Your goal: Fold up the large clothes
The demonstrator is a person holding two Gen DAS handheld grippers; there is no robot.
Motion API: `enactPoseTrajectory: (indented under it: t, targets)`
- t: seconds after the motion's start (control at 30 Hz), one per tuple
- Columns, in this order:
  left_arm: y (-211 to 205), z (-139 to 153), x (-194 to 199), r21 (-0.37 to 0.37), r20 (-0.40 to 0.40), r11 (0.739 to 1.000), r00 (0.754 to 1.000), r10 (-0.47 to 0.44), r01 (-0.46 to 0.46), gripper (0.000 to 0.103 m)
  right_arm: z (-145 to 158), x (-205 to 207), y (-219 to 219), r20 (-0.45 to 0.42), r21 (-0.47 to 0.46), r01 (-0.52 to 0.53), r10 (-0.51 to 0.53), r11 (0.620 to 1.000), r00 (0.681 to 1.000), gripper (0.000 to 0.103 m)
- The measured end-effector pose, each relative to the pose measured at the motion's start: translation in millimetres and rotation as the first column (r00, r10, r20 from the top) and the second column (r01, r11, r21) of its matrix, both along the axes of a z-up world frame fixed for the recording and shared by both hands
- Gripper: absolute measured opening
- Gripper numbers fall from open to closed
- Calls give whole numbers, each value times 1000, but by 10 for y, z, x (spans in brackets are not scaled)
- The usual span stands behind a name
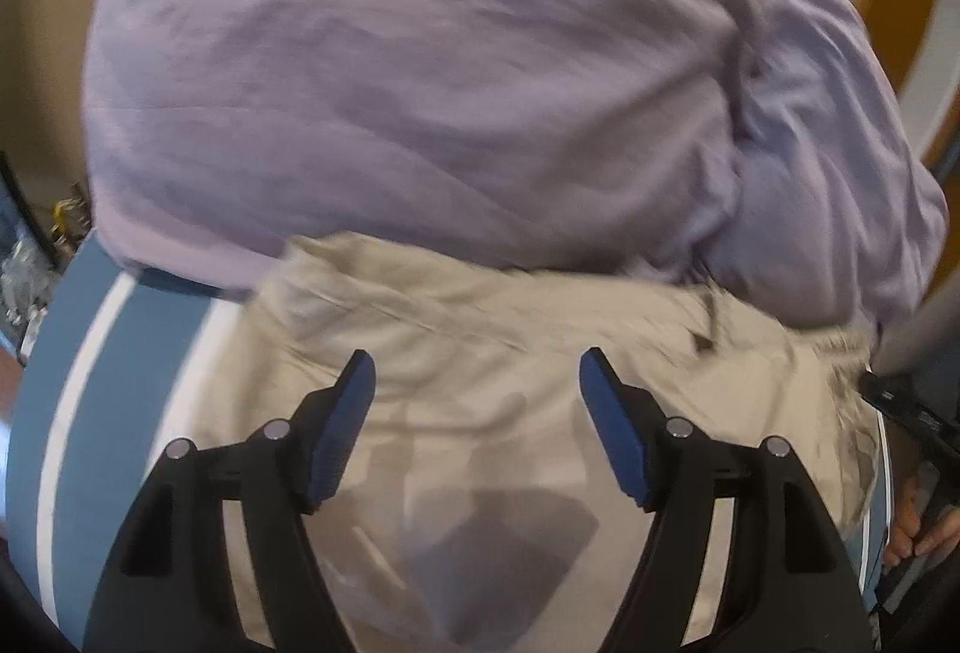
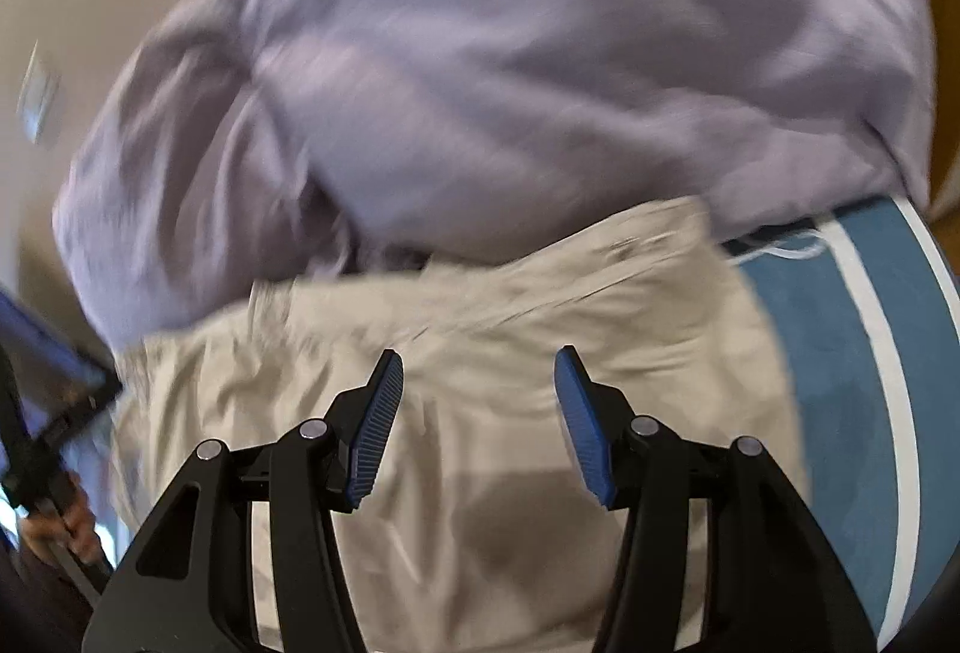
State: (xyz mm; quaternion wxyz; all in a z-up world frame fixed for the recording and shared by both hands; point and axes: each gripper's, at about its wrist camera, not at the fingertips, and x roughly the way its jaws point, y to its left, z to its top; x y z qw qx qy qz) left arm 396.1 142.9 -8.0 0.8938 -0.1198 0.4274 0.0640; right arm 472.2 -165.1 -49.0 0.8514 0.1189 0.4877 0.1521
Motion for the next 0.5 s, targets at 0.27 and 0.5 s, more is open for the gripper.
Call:
enactPoseTrajectory:
  t: [0.27, 0.5]
  targets:
    - [-511, -108, 1, 43, -22, 997, 998, -60, 61, 73, -293, 15, 601, -33, -171, -111, 107, 979, 994, 55]
    - [-647, -170, 46, 65, -25, 995, 997, -72, 73, 74, -484, 81, 743, -33, -240, -147, 144, 959, 989, 11]
